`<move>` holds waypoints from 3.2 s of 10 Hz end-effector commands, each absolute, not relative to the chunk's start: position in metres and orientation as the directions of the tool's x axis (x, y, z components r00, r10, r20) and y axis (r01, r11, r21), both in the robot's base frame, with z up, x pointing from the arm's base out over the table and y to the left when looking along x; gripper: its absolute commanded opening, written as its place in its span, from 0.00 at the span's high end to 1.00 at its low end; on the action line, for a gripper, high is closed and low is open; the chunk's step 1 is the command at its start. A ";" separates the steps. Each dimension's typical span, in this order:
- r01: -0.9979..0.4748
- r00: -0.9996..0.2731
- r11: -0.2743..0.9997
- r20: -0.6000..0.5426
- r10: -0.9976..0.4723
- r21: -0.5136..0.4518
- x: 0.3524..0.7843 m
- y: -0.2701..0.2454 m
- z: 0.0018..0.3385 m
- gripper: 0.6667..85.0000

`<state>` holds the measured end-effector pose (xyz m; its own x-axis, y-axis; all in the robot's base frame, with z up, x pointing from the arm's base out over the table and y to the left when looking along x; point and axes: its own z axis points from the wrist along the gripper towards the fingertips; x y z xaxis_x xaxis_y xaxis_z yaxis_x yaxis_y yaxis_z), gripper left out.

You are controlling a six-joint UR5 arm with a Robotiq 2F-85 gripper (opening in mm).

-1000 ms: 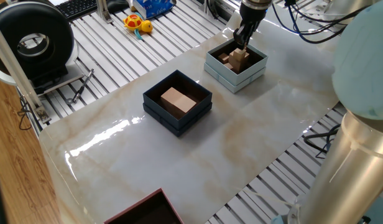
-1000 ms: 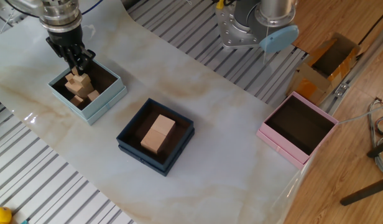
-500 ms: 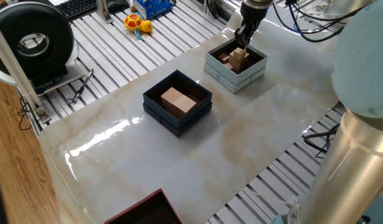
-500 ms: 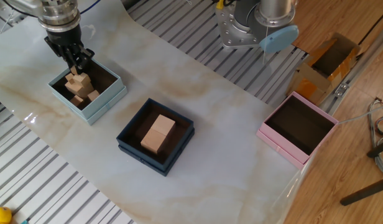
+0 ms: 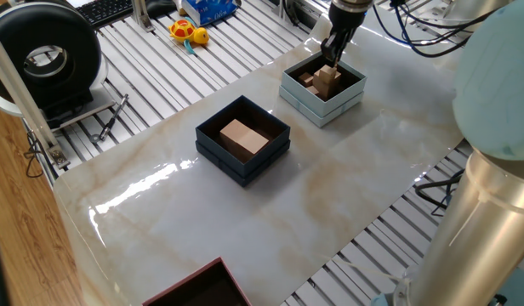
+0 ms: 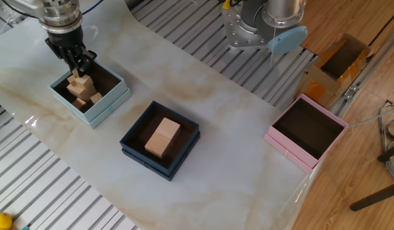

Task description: Move an object from one box to another

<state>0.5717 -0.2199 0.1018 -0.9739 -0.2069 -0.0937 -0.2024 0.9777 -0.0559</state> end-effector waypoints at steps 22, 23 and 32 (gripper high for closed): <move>-0.243 -0.961 0.969 -0.124 -0.247 -0.048 0.578 -0.218 0.103 0.51; -0.243 -0.961 0.969 -0.123 -0.247 -0.046 0.578 -0.217 0.104 0.51; -0.111 -0.990 0.993 -0.084 -0.115 -0.050 0.564 -0.184 0.190 0.99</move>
